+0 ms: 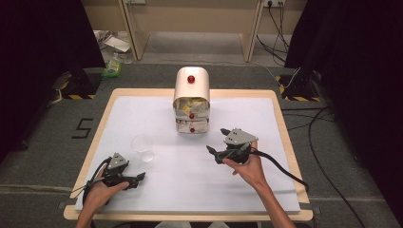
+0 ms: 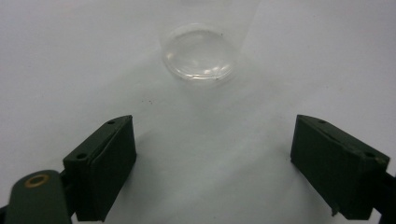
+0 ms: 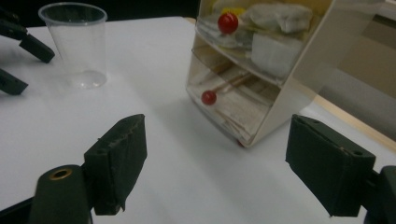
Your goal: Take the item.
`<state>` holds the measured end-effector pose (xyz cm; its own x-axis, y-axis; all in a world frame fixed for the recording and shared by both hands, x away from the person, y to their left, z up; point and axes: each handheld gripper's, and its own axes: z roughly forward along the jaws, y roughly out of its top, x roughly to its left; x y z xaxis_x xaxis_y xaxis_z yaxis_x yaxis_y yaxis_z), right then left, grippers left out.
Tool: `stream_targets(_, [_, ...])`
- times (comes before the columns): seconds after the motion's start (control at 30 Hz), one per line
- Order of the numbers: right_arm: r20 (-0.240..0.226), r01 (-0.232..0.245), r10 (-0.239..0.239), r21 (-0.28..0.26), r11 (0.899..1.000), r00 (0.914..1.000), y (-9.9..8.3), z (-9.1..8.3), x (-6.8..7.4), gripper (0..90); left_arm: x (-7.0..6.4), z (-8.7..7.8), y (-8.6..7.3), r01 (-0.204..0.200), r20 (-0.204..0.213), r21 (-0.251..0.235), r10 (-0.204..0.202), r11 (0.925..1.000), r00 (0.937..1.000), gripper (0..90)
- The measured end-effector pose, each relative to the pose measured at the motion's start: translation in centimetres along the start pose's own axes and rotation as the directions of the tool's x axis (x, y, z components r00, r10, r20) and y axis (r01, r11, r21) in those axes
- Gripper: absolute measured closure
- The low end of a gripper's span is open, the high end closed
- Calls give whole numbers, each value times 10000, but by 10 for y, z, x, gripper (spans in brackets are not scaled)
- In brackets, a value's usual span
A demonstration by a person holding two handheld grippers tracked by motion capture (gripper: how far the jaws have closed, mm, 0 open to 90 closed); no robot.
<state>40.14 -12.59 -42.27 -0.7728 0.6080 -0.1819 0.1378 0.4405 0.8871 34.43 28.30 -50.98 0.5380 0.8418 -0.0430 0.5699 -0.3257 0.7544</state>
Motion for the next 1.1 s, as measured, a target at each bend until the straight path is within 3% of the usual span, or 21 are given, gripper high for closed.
stream_targets(0.63, [-365, 160, -205, -1202, 9926, 9991, 46, 29, -9, 235, 0, 0, 0, -21, 9, 24, 21, 10000, 10000, 129])
stream_targets(0.9, [-446, 292, -363, -1494, 9883, 9983, 66, 46, -10, 236, 0, 0, 0, -20, 19, 18, 20, 10000, 10000, 129])
stream_targets(1.1, [-486, 361, -431, -1371, 9899, 9979, 73, 58, -13, 236, 0, 0, 0, 0, 32, 2, 0, 10000, 10000, 128])
